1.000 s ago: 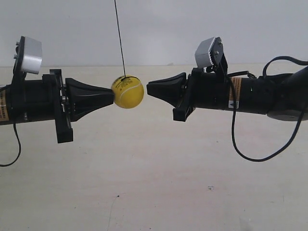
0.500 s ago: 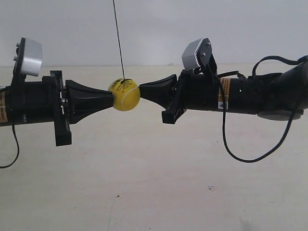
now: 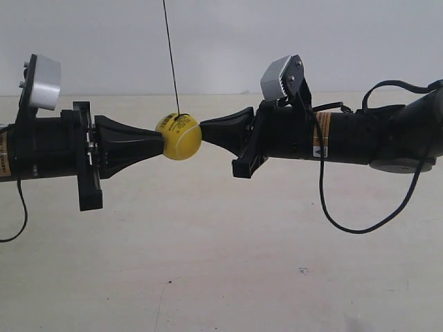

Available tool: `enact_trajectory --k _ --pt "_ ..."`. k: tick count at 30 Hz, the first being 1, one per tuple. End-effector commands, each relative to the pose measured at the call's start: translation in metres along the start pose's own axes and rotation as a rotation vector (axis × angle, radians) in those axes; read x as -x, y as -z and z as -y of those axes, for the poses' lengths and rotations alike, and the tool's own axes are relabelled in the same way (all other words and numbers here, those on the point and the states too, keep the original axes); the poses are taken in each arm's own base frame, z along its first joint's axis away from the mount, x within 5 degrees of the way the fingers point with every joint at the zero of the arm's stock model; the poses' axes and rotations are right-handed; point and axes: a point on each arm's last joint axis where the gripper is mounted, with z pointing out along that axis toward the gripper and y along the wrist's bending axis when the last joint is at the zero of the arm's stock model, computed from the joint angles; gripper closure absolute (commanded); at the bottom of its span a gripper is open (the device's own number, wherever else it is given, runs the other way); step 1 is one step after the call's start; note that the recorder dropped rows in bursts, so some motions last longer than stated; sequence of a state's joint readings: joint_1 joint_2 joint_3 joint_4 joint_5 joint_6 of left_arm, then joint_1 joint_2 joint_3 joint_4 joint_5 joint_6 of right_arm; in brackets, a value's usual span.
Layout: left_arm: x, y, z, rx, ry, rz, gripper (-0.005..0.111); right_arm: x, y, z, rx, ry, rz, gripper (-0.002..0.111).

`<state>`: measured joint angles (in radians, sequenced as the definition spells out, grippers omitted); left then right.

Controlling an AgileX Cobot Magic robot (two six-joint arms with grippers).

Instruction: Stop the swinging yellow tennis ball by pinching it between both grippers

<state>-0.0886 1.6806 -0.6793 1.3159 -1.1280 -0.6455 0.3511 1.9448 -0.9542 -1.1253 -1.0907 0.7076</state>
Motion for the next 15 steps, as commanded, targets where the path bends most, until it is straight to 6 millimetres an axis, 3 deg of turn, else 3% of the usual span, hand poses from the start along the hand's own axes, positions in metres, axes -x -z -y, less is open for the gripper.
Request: enact_trajectory --k 1,9,15 --pt "0.001 -0.001 -0.001 0.007 0.01 0.004 0.102 0.003 -0.005 -0.01 0.075 0.036 0.012 0.108" --pt "-0.001 -0.001 -0.002 0.022 0.015 -0.016 0.102 0.002 -0.004 -0.008 0.068 0.036 0.009 0.108" --pt "-0.002 0.0 -0.004 0.035 0.016 -0.026 0.102 0.003 0.009 0.004 0.029 0.028 0.007 0.108"
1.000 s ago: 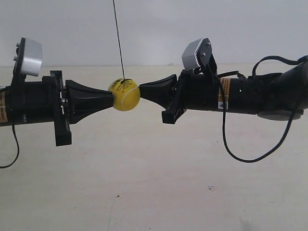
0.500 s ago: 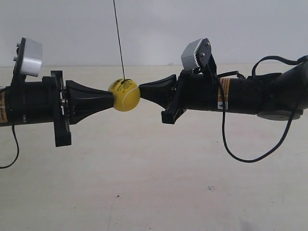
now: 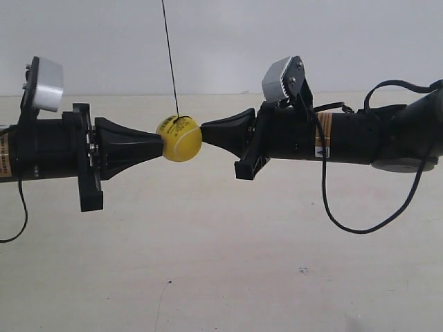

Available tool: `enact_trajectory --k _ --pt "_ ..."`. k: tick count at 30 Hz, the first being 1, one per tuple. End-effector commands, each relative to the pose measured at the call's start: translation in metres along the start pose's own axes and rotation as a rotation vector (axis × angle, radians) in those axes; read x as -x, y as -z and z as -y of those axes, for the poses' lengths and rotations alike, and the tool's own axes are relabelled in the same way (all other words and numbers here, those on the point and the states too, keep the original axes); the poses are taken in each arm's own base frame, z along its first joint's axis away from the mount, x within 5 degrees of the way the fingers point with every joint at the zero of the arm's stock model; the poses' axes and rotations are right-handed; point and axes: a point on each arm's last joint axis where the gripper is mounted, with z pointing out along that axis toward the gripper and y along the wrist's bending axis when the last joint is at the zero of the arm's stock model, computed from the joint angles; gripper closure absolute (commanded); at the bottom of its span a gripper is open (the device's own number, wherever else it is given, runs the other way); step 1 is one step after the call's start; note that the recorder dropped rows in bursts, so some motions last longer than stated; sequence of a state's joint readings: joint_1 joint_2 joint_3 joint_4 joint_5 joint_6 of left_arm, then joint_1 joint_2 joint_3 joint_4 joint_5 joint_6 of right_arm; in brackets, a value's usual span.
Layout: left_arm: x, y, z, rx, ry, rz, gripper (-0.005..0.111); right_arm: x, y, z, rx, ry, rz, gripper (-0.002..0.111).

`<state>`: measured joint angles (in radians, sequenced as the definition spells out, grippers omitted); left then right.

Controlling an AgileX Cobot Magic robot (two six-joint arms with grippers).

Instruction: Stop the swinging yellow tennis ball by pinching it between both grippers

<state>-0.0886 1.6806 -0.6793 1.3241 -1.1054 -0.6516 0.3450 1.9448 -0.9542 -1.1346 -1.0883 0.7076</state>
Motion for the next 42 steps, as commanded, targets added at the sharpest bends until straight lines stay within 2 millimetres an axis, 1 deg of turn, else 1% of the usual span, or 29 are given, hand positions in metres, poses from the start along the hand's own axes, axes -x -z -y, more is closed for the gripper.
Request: enact_trajectory --k 1,8,16,20,26,31,36,42 --pt "0.0 0.002 -0.004 0.038 0.013 -0.01 0.102 0.003 0.01 0.005 0.027 0.023 0.015 0.108" --pt "0.01 0.023 -0.01 0.095 0.009 -0.029 0.102 0.004 0.027 0.018 -0.003 0.002 0.03 0.108" --pt "0.014 0.04 -0.007 0.149 0.002 -0.02 0.102 0.006 0.033 0.019 0.013 0.009 0.041 0.108" --pt "0.014 0.043 -0.001 0.16 0.0 -0.03 0.102 0.016 0.037 0.014 0.03 0.059 0.027 0.108" --pt "0.016 0.044 0.001 0.159 0.004 -0.029 0.102 0.03 0.041 0.005 0.064 0.083 0.003 0.108" --pt "0.015 0.044 0.003 0.136 -0.001 -0.041 0.102 0.029 0.042 0.004 0.079 0.077 -0.015 0.108" --pt "0.015 0.044 0.004 0.131 -0.002 -0.042 0.102 0.026 0.042 0.006 0.051 0.061 -0.043 0.108" --pt "0.014 0.044 0.004 0.129 0.0 -0.041 0.102 0.023 0.04 0.008 0.054 0.042 -0.032 0.108"
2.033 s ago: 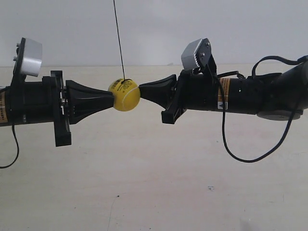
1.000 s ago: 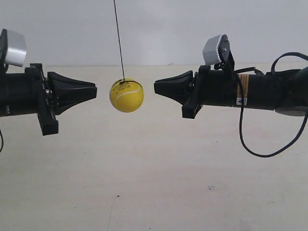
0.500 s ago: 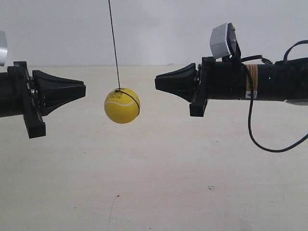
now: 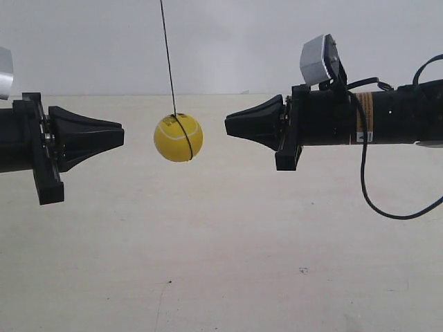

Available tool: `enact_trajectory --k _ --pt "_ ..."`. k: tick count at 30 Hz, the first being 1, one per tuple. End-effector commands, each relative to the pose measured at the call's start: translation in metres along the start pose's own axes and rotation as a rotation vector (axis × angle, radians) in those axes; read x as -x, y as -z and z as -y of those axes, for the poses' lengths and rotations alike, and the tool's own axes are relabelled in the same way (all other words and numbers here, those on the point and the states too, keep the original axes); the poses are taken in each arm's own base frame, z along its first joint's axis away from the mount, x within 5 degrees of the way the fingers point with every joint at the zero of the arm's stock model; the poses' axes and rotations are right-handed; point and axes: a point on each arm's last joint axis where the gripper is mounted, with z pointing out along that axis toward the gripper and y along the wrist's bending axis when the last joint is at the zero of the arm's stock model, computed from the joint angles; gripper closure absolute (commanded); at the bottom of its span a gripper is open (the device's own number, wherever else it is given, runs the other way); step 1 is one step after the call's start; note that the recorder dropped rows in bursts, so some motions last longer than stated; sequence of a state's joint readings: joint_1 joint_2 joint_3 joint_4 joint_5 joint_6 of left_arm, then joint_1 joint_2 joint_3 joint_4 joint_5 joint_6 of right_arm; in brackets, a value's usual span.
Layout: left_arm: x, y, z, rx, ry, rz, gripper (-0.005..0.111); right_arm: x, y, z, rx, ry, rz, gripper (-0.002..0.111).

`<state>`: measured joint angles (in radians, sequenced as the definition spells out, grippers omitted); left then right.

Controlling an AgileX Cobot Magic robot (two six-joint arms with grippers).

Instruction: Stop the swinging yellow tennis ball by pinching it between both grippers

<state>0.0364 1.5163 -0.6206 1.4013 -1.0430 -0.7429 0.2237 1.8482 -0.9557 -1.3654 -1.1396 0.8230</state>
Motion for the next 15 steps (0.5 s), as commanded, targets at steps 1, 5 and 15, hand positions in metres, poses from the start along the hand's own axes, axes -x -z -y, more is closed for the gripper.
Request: enact_trajectory --k 1,5,15 --pt "0.0007 0.0008 0.0018 -0.007 0.009 0.008 0.102 -0.0007 0.0003 0.0026 -0.002 -0.02 0.021 0.108" --pt "-0.0003 -0.0014 0.0039 -0.054 0.016 0.044 0.102 -0.0043 -0.0018 0.004 0.001 -0.033 0.04 0.108" --pt "-0.0045 -0.0045 0.0028 -0.073 0.035 0.064 0.102 -0.0013 -0.0022 0.0036 0.006 -0.04 0.077 0.108"
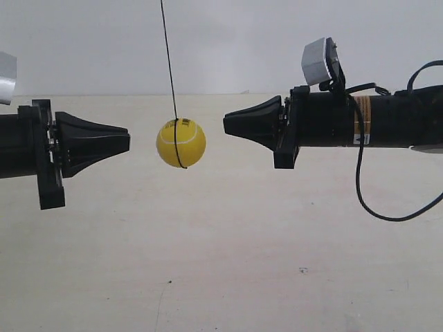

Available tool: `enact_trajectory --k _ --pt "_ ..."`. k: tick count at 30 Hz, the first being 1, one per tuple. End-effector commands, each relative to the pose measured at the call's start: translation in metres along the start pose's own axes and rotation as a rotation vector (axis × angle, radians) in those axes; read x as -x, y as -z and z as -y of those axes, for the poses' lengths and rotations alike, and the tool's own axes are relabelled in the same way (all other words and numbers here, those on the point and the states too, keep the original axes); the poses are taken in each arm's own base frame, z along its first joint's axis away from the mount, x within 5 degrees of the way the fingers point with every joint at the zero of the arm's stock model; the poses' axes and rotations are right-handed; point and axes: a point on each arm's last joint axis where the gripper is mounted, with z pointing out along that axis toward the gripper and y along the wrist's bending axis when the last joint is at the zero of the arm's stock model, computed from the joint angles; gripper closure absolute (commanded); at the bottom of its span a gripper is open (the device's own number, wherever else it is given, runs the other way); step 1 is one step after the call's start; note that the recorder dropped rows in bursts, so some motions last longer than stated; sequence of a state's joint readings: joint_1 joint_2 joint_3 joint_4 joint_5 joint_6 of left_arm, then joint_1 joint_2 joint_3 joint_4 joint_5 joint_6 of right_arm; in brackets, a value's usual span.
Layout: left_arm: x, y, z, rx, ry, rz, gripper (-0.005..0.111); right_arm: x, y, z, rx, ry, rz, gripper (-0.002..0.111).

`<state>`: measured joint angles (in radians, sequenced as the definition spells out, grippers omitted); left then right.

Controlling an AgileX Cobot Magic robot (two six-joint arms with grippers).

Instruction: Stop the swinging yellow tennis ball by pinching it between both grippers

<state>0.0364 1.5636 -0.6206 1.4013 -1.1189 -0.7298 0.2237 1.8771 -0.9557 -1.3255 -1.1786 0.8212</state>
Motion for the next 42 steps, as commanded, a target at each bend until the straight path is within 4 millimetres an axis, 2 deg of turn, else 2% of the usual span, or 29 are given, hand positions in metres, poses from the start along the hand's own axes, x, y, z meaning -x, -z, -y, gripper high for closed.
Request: enact_trajectory --k 1,6,9,11,14,19,21,24,26,31,33,36,40,42 --pt "0.003 0.0 0.001 -0.011 0.008 0.041 0.102 0.005 0.0 0.001 -0.003 0.005 0.042 0.108" --pt "0.017 0.005 0.005 0.006 -0.025 0.085 0.102 0.02 0.006 0.0 -0.077 0.059 0.013 0.108" --pt "0.035 0.013 0.01 0.046 -0.064 0.125 0.102 0.043 0.014 -0.004 -0.163 0.1 -0.003 0.108" --pt "0.054 0.023 0.016 0.114 -0.099 0.147 0.102 0.068 0.025 -0.011 -0.246 0.138 -0.009 0.108" --pt "0.094 0.052 0.037 0.29 -0.172 0.215 0.102 0.115 0.053 -0.033 -0.435 0.203 -0.004 0.108" --pt "0.133 0.092 0.073 0.514 -0.224 0.326 0.102 0.156 0.086 -0.06 -0.642 0.268 0.039 0.108" --pt "0.14 0.106 0.084 0.599 -0.24 0.346 0.102 0.171 0.099 -0.075 -0.7 0.293 0.074 0.108" --pt "0.154 0.142 0.119 0.794 -0.287 0.423 0.102 0.191 0.122 -0.1 -0.801 0.344 0.124 0.108" --pt "0.165 0.175 0.151 0.954 -0.32 0.514 0.102 0.204 0.147 -0.122 -0.95 0.349 0.168 0.108" --pt "0.158 0.218 0.197 1.204 -0.352 0.626 0.102 0.205 0.196 -0.176 -1.2 0.481 0.192 0.108" --pt "0.151 0.233 0.218 1.256 -0.346 0.711 0.102 0.201 0.221 -0.215 -1.283 0.507 0.286 0.108" --pt "0.143 0.243 0.234 1.295 -0.342 0.772 0.102 0.189 0.235 -0.245 -1.288 0.547 0.364 0.108" --pt "0.135 0.253 0.229 1.403 -0.178 0.746 0.102 0.169 0.248 -0.275 -1.301 0.578 0.445 0.108" --pt "0.128 0.25 0.225 1.424 -0.147 0.621 0.102 0.156 0.255 -0.287 -1.314 0.578 0.486 0.108"
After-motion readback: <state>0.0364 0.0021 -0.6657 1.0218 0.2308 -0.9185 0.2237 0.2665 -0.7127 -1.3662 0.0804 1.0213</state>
